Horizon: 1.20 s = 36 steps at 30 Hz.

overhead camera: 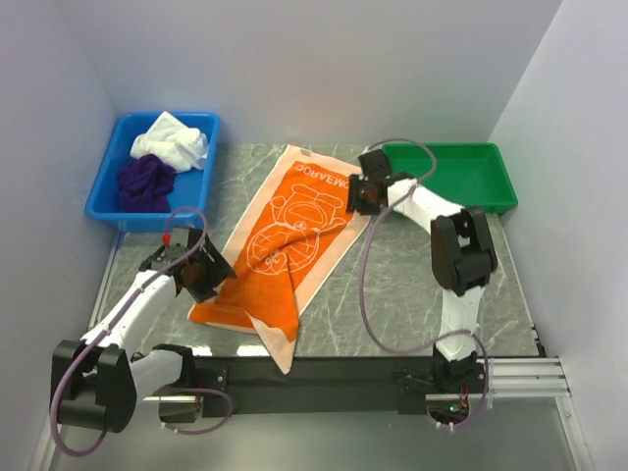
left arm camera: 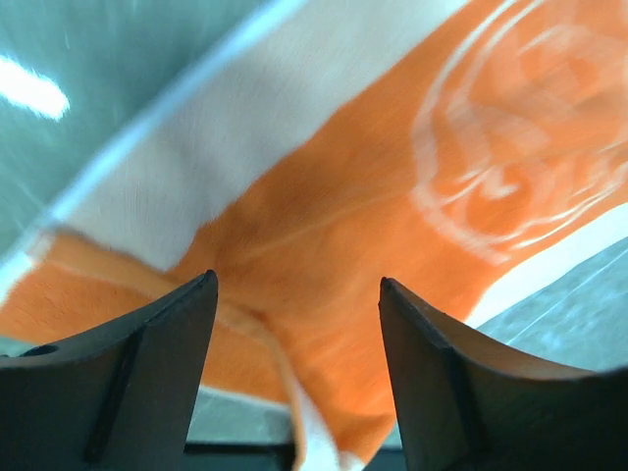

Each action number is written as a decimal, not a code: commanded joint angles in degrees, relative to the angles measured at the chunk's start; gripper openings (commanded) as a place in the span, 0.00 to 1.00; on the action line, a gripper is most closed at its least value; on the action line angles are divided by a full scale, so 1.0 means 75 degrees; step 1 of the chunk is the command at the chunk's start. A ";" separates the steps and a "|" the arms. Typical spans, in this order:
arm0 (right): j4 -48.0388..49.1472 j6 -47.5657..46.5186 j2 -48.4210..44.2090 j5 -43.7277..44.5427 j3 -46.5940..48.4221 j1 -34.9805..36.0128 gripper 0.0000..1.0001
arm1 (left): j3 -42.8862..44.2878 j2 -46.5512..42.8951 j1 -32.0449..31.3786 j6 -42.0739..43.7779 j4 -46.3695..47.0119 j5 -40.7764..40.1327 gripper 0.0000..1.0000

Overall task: Fold and stack the towels
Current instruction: Flatten out the crumpled towel

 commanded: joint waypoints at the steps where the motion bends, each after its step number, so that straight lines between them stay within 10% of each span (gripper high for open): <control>1: 0.0045 -0.0376 -0.1184 0.0128 -0.0698 0.1113 0.51 | 0.1199 -0.0037 -0.0010 0.0650 -0.0587 -0.1133 0.73; 16: -0.0130 -0.0235 -0.0660 0.0326 -0.1672 0.2770 0.47 | 0.2185 0.2131 -0.0092 0.1284 0.0630 -0.0502 0.67; 36: -0.0752 -0.0540 -0.1525 0.1464 -0.2364 0.0379 0.44 | 0.4797 0.5013 -0.1123 0.1014 0.0736 -0.0104 0.63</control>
